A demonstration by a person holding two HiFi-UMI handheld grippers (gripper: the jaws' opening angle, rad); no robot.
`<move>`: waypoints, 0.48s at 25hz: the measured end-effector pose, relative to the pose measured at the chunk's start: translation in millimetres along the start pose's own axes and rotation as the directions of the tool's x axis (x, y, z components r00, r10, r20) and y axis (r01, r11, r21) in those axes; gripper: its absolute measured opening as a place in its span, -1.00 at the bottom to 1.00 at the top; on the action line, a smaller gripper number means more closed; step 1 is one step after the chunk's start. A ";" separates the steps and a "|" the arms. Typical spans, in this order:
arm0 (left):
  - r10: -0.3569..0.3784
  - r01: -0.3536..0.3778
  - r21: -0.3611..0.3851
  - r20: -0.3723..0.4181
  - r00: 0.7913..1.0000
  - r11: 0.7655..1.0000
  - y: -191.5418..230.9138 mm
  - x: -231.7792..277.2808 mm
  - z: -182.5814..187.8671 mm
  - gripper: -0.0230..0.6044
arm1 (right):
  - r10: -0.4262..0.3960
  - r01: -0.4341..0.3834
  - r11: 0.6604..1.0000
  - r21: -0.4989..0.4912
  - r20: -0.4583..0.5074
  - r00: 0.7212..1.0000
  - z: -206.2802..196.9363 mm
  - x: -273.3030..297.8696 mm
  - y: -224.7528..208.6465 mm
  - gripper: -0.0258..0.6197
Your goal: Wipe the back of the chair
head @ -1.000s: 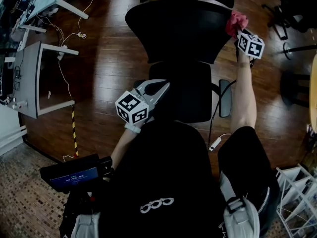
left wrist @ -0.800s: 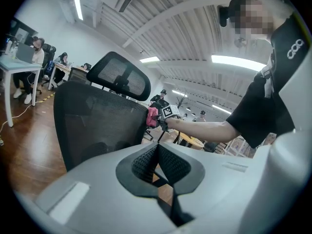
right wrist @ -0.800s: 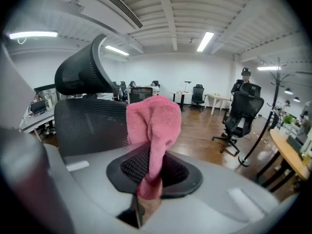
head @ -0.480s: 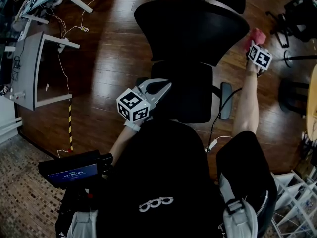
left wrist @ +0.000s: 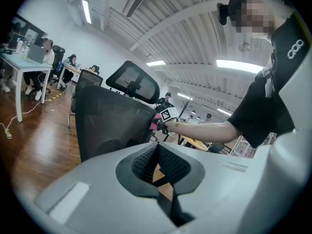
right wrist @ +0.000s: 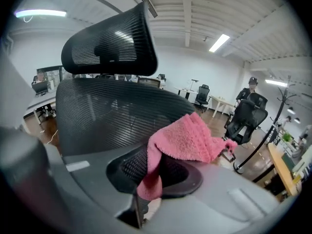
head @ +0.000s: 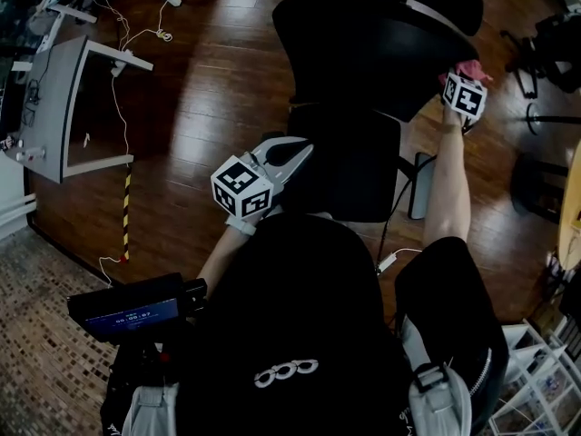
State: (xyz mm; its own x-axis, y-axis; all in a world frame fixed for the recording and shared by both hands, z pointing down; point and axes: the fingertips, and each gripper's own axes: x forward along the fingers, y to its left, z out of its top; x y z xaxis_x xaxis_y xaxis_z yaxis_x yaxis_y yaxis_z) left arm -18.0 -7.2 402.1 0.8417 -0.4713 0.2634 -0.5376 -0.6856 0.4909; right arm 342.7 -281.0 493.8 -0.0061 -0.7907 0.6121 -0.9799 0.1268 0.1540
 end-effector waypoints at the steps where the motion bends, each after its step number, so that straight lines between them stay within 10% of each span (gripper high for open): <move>1: 0.001 -0.001 -0.001 0.002 1.000 1.000 1.8 -2.0 0.0 -0.96 | 0.010 -0.010 1.000 -0.008 -0.003 1.000 0.9 1.9 6.6 -0.78; 12: 0.021 -0.020 -0.028 0.042 0.999 0.999 18.7 -30.3 1.6 -0.96 | 0.098 -0.101 0.991 -0.088 -0.034 0.995 15.6 17.9 92.8 -0.78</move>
State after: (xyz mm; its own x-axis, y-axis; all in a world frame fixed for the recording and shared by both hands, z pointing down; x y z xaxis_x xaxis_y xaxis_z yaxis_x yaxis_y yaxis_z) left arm -53.6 -6.6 402.0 0.8272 -0.5085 0.2391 -0.5527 -0.6600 0.5088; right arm 248.5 -292.7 507.0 -0.0957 -0.7537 0.6502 -0.9528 0.2584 0.1593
